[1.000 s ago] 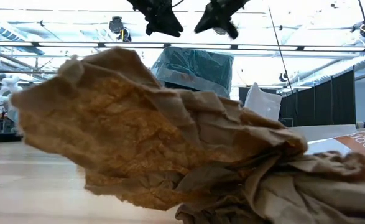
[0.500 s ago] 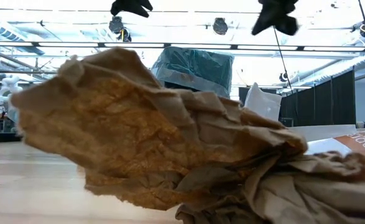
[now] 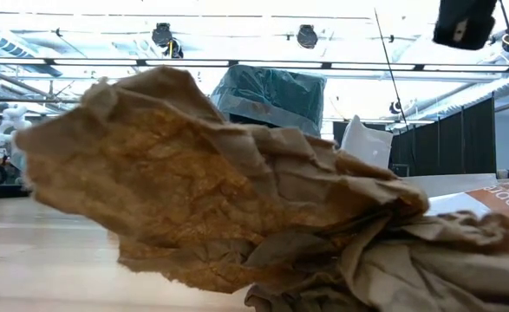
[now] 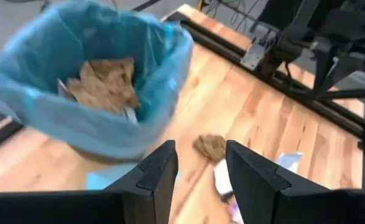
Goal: Place trash/remove bag and relplace
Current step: Put the white paper into the trash bin
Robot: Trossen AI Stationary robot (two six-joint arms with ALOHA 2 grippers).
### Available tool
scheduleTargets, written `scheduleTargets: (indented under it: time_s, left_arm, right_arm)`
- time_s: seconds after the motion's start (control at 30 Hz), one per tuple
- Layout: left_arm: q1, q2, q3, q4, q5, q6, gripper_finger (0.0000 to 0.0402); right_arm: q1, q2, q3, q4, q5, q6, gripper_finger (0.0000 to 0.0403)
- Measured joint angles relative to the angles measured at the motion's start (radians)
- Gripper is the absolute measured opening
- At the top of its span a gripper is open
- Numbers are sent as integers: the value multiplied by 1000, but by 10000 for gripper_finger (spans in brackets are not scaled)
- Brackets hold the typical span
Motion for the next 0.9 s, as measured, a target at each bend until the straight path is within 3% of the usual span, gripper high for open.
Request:
scheduleTargets:
  time_s: [0.13,0.43,0.63,0.9]
  left_arm:
    - [-160,43,0,-29,-126,-177,139]
    - [-366,147,0,-173,-213,-528,138]
    - [-432,172,0,-179,-236,-609,138]
    - [-514,181,0,-192,-255,-636,138]
  right_arm:
    - [90,45,0,1,16,52,0]
    - [123,176,0,74,15,52,12]
    - [124,309,0,144,-43,70,75]
    - [124,463,0,314,-44,78,157]
